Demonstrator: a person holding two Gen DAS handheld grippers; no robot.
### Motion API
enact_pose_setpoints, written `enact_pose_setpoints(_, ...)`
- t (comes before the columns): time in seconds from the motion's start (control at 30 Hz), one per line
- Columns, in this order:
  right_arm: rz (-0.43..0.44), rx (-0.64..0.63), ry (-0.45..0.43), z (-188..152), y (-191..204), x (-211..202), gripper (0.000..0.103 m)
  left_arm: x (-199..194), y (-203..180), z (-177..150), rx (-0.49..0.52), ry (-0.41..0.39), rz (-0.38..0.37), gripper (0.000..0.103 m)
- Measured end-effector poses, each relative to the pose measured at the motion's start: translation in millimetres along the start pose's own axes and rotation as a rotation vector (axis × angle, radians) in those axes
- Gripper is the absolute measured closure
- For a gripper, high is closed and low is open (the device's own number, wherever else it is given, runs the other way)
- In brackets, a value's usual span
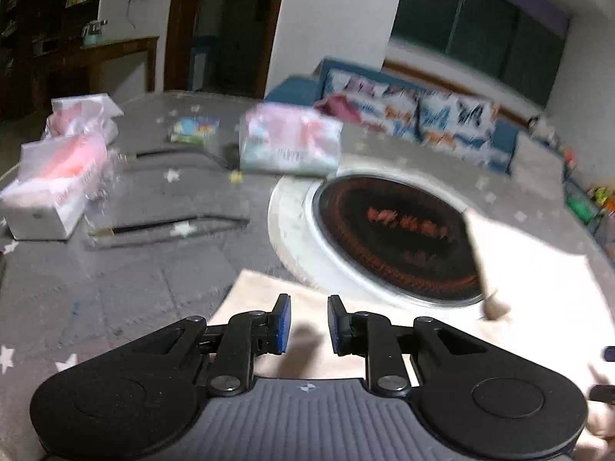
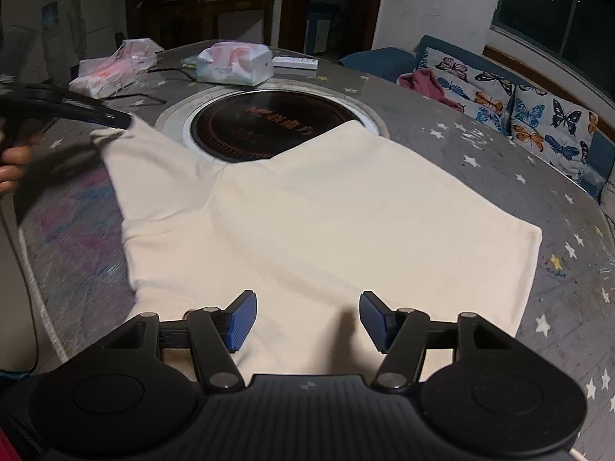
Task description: Fold clothes
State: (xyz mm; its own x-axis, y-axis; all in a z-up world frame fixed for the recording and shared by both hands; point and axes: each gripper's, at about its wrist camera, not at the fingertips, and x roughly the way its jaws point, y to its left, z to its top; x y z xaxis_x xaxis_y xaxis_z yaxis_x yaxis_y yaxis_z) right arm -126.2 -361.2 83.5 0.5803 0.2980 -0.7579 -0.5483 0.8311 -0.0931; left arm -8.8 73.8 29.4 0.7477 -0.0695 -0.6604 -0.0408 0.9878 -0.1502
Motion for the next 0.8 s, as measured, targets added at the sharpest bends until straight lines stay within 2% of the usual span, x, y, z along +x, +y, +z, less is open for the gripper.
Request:
enact_pose_setpoints(0.13, 0.012, -0.023, 0.013, -10.5, 9.3, -5.5, 0.042, 12.9, -3.8, -7.3, 0.103, -0.033, 0.122, 0.080)
enact_pose_setpoints(0.23, 0.011, -0.060, 0.020, -20.8, 18.4, -9.3, 0.041, 12.5, -2.8, -10.1, 0.140, -0.051, 0.196, 0.080)
enact_pose_setpoints(0.27, 0.010, -0.063, 0.016, -23.3, 19.7, -11.3, 0.041, 9.6, -5.2, -10.1, 0.140, -0.053, 0.185, 0.080)
enact_pose_setpoints(0.6, -0.006, -0.017, -0.037, -35.7, 13.1, -40.3, 0.041, -28.0, -38.3, -6.3, 0.114, -0.056, -0.030, 0.082)
enact_pose_setpoints(0.73, -0.025, 0.013, -0.058, -37.5, 6.4, -45.8, 0.041, -46.0, -83.3, -20.1, 0.197, -0.054, -0.263, 0.082)
enact_pose_setpoints(0.8, -0.033, 0.038, -0.065, -40.1, 1.5, -48.4, 0.041, -48.7, -101.7, -31.7, 0.240, -0.030, -0.361, 0.082)
